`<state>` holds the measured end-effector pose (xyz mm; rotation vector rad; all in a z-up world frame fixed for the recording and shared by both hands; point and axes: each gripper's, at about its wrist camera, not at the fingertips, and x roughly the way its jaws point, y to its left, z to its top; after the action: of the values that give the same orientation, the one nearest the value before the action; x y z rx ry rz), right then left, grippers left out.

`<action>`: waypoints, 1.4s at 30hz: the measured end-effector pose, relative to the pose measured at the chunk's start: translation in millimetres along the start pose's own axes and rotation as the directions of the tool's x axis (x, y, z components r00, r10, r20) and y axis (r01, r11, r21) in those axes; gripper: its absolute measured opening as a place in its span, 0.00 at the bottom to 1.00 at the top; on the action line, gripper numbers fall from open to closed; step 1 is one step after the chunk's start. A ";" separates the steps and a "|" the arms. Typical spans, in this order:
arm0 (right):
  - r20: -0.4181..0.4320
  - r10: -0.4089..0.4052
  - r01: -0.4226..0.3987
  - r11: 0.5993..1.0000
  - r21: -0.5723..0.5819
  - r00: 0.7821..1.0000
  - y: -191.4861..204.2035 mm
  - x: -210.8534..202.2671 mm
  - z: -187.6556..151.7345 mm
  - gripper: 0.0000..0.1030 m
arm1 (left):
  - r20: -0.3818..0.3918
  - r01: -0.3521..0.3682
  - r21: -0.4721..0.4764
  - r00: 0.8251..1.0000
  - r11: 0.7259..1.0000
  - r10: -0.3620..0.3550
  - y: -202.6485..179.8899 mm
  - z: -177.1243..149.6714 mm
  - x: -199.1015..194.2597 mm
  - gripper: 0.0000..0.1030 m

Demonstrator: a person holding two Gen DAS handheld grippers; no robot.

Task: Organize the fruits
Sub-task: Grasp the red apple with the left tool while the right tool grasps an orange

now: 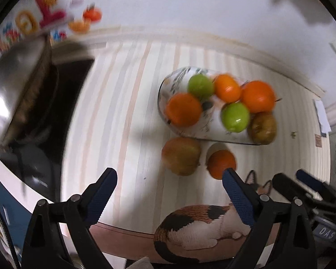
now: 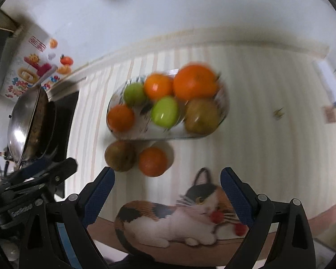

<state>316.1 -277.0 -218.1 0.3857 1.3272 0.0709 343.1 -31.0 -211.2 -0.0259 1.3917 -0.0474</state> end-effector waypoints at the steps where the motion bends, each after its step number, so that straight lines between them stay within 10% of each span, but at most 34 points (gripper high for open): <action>1: -0.032 0.024 -0.024 1.000 0.015 0.999 -2.4 18.1 -0.3 0.95 | -0.024 0.007 -0.026 1.000 1.000 -0.008 5.4 0.7 9.9 0.93; 10: -0.166 0.101 -0.092 0.994 0.060 0.981 -4.1 116.6 1.4 0.91 | -0.140 0.051 -0.158 0.987 0.986 -0.074 31.3 6.3 55.0 0.93; 16: -0.189 0.135 -0.128 0.991 0.047 0.973 1.1 144.3 3.8 0.55 | -0.213 0.111 -0.203 0.965 0.973 -0.154 28.0 20.3 81.8 0.93; 24: -0.204 0.036 -0.041 0.999 -0.023 0.978 -4.8 127.1 -14.0 0.55 | -0.303 0.128 -0.101 0.941 0.987 -0.153 -7.4 28.4 124.4 0.89; 26: -0.208 0.026 -0.032 0.999 -0.025 0.978 -6.8 126.2 -18.1 0.55 | -0.296 0.110 -0.057 0.947 0.992 -0.122 -15.7 27.7 128.2 0.65; 42: -0.215 -0.024 0.009 0.998 -0.070 0.976 10.2 135.1 -25.3 0.56 | -0.263 0.054 0.016 0.964 0.998 -0.047 7.0 -26.5 104.5 0.64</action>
<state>327.4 -225.3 -345.3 0.3151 1.5382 0.1479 335.7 -28.8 -318.9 -0.0371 1.6562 -0.1127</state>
